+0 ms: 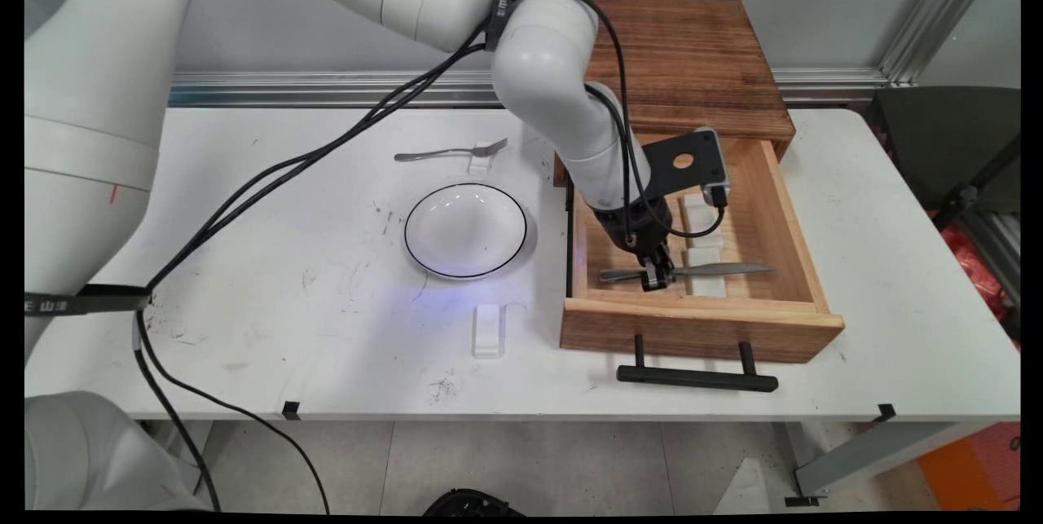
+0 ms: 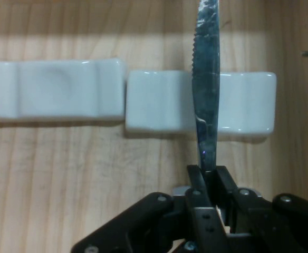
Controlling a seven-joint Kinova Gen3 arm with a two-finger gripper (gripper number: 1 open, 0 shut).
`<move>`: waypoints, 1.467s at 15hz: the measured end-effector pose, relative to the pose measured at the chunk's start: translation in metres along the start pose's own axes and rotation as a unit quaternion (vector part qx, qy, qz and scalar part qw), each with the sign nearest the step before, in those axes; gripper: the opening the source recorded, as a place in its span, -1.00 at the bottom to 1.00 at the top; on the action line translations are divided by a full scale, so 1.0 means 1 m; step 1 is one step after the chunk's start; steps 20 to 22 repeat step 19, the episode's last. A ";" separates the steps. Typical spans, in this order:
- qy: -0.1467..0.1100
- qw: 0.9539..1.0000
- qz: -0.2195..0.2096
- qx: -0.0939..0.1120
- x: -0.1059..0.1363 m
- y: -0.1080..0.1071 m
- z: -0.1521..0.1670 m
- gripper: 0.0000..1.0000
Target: Place the picked object into the drawer
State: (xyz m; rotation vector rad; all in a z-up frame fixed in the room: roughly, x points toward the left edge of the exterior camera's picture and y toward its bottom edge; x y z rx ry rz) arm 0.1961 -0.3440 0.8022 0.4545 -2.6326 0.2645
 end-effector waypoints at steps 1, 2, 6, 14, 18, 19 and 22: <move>0.000 1.000 -0.001 0.000 0.000 0.000 0.001 -1.00; 0.000 1.000 -0.001 0.000 -0.001 0.000 0.002 -1.00; 0.004 1.000 -0.004 0.002 0.000 0.000 0.008 -1.00; 0.009 1.000 -0.007 0.005 0.000 -0.002 0.013 1.00; 0.011 1.000 -0.009 0.009 -0.001 -0.004 0.012 1.00; 0.011 1.000 -0.009 0.010 0.000 -0.005 0.012 1.00; 0.011 1.000 -0.009 0.010 0.000 -0.005 0.012 1.00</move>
